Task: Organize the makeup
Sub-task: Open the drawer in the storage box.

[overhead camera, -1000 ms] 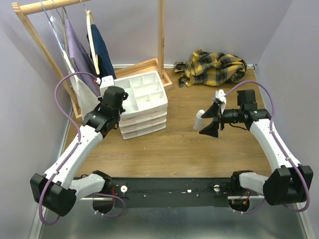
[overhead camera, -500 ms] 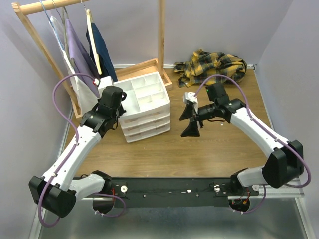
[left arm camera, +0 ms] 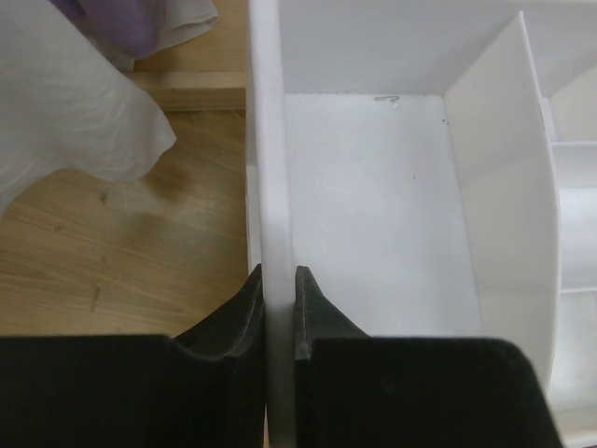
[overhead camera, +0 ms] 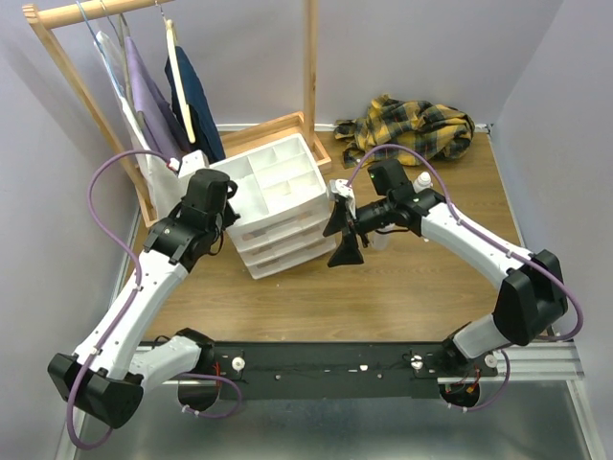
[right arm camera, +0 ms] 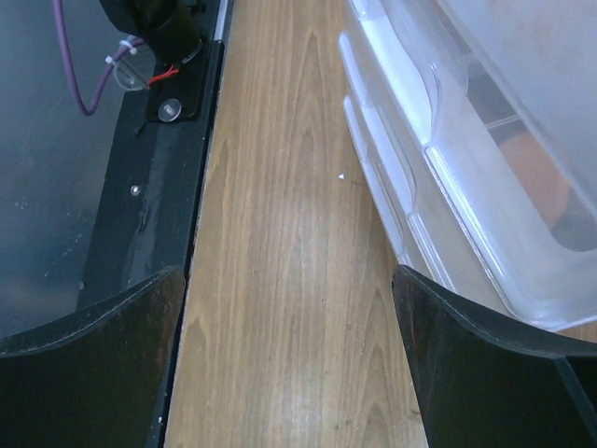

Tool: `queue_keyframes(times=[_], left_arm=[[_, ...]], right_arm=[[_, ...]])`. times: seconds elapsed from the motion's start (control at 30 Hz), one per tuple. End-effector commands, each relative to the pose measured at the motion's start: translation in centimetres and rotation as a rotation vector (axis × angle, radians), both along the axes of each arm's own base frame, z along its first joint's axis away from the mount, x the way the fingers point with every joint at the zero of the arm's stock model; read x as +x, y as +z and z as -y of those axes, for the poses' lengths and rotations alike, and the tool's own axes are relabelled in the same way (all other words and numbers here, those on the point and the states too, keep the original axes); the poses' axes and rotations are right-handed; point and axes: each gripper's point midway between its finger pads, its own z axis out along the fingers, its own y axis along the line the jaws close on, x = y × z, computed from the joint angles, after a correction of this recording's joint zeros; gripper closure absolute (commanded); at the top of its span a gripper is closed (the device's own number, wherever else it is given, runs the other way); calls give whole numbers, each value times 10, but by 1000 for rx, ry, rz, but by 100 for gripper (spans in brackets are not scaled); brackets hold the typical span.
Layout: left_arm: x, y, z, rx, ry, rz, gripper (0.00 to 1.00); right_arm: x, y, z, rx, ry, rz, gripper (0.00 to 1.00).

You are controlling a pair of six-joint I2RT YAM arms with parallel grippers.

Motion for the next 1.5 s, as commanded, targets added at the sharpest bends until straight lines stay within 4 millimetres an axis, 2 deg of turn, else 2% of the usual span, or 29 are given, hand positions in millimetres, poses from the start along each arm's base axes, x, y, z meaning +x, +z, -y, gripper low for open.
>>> queue_keyframes(times=[0.0, 0.03, 0.43, 0.63, 0.73, 0.87, 1.23, 1.47], left_arm=[[12, 87, 11, -302, 77, 280, 100], [12, 89, 9, -315, 85, 288, 100], [9, 106, 6, -494, 173, 318, 100], [5, 108, 6, -553, 189, 311, 100], [3, 109, 8, -597, 198, 305, 100], [2, 110, 5, -636, 227, 313, 100], [0, 123, -15, -710, 332, 378, 100], [-3, 123, -18, -736, 342, 386, 100]], right_arm=[[0, 10, -12, 62, 25, -36, 0], [-3, 5, -12, 61, 28, -55, 0], [-7, 2, -14, 90, 3, -110, 0], [9, 5, -21, 123, -120, -148, 0], [19, 17, -27, 172, -171, -130, 0], [22, 26, -31, 217, -210, -177, 0], [43, 18, -35, 234, -410, -343, 0], [48, 23, -45, 289, -439, -454, 0]])
